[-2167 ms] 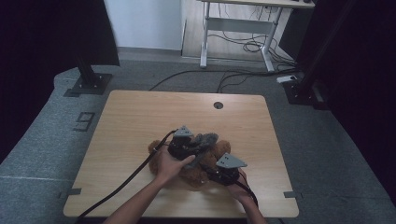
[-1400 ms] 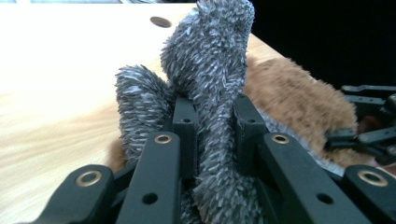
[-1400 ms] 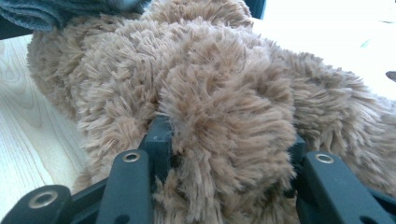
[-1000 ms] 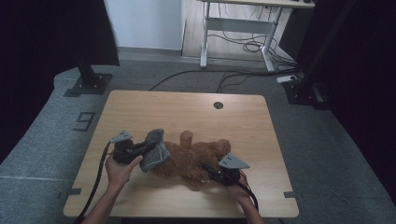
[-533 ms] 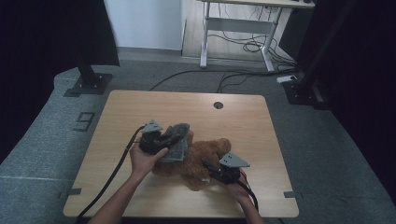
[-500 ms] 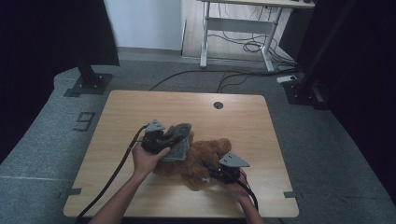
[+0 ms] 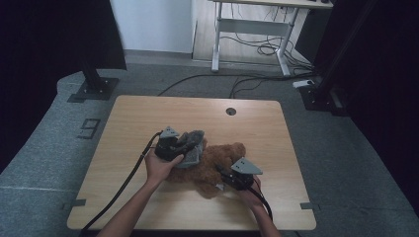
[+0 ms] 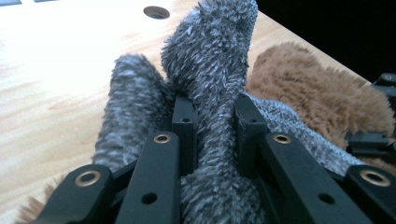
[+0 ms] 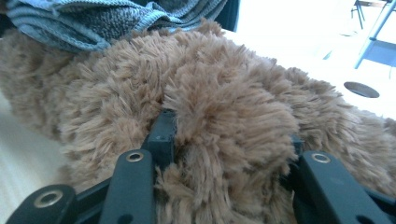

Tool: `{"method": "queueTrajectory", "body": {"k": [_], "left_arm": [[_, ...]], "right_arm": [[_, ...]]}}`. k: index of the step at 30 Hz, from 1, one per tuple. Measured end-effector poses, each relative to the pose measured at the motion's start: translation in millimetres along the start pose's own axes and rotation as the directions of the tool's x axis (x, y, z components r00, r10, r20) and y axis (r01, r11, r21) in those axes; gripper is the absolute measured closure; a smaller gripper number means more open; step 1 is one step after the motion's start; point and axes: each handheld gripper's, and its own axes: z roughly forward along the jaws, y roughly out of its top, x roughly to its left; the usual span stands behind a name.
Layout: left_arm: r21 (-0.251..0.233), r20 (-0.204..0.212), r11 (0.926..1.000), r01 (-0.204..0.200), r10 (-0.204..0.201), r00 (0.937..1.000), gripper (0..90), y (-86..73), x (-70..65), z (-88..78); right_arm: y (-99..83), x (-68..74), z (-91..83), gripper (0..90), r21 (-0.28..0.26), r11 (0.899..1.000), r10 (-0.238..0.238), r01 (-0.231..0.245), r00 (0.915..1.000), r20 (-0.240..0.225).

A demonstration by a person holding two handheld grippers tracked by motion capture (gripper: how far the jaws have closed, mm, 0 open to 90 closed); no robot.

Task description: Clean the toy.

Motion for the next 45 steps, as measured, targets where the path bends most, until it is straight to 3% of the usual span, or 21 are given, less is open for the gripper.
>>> {"method": "queueTrajectory", "body": {"k": [2, 5, 9, 12, 17, 19, 22, 25, 27, 31, 34, 39, 42, 45], "left_arm": [[-0.008, 0.007, 1.0000, -0.004, 0.004, 1.0000, 74.5, -5.9, -2.2, -2.9], [-0.022, 0.021, 0.9997, -0.013, 0.013, 0.9997, 75.0, -16.4, -6.9, -8.7], [-0.054, 0.032, 0.9985, -0.014, 0.016, 0.9993, 75.7, -29.3, -12.0, -15.2], [-0.083, 0.033, 0.9965, -0.016, 0.018, 0.9993, 76.0, -38.8, -16.3, -18.7], [-0.108, 0.038, 0.9939, -0.021, 0.025, 0.9990, 76.3, -48.2, -21.9, -23.7], [-0.112, 0.039, 0.9933, -0.028, 0.033, 0.9987, 76.3, -51.2, -25.0, -25.8], [-0.122, 0.044, 0.9922, -0.028, 0.034, 0.9985, 76.4, -55.5, -27.5, -28.3], [-0.132, 0.048, 0.9909, -0.027, 0.034, 0.9983, 76.5, -58.9, -29.6, -30.2], [-0.134, 0.052, 0.9906, -0.025, 0.033, 0.9981, 76.5, -60.2, -30.6, -31.5], [-0.135, 0.059, 0.9905, -0.027, 0.035, 0.9976, 76.5, -62.2, -31.3, -33.3], [-0.135, 0.064, 0.9903, -0.033, 0.042, 0.9971, 76.5, -63.9, -33.0, -34.6], [-0.139, 0.066, 0.9894, -0.041, 0.051, 0.9965, 76.4, -66.9, -35.0, -37.3], [-0.143, 0.067, 0.9889, -0.041, 0.051, 0.9964, 76.4, -68.4, -35.7, -38.2], [-0.142, 0.069, 0.9891, -0.039, 0.049, 0.9964, 76.4, -68.2, -35.6, -38.2]], "right_arm": [[-1.0, 1.9, -3.9, 54.4, -0.002, 1.000, 0.001, -0.002, 0.9998, -0.020], [-1.8, 0.3, -10.3, 48.7, -0.003, 0.999, 0.041, -0.041, 0.9965, -0.073], [0.6, -6.5, -18.4, 36.7, 0.010, 0.994, 0.109, -0.108, 0.9808, -0.162], [5.2, -10.9, -25.1, 32.4, 0.010, 0.991, 0.132, -0.133, 0.9739, -0.185], [17.4, -18.4, -33.5, 25.5, 0.003, 0.985, 0.169, -0.171, 0.9708, -0.171], [20.3, -23.4, -32.8, 23.3, -0.004, 0.978, 0.205, -0.209, 0.9637, -0.171], [27.4, -32.7, -29.2, 19.4, 0.005, 0.972, 0.235, -0.236, 0.9605, -0.150], [40.6, -38.7, -24.9, 17.2, 0.009, 0.971, 0.236, -0.237, 0.9633, -0.127], [47.7, -40.3, -18.6, 15.1, 0.034, 0.973, 0.232, -0.229, 0.9665, -0.110], [43.8, -38.1, -1.3, 11.8, 0.134, 0.965, 0.241, -0.225, 0.9631, -0.119], [35.1, -36.1, -2.1, 11.6, 0.142, 0.953, 0.287, -0.268, 0.9478, -0.139], [24.9, -32.8, -18.7, 8.1, 0.160, 0.941, 0.325, -0.299, 0.9293, -0.175], [14.2, -29.7, -29.2, 8.3, 0.156, 0.931, 0.359, -0.331, 0.9086, -0.214], [6.6, -20.5, -31.9, 7.9, 0.187, 0.935, 0.341, -0.301, 0.9065, -0.249]]}}
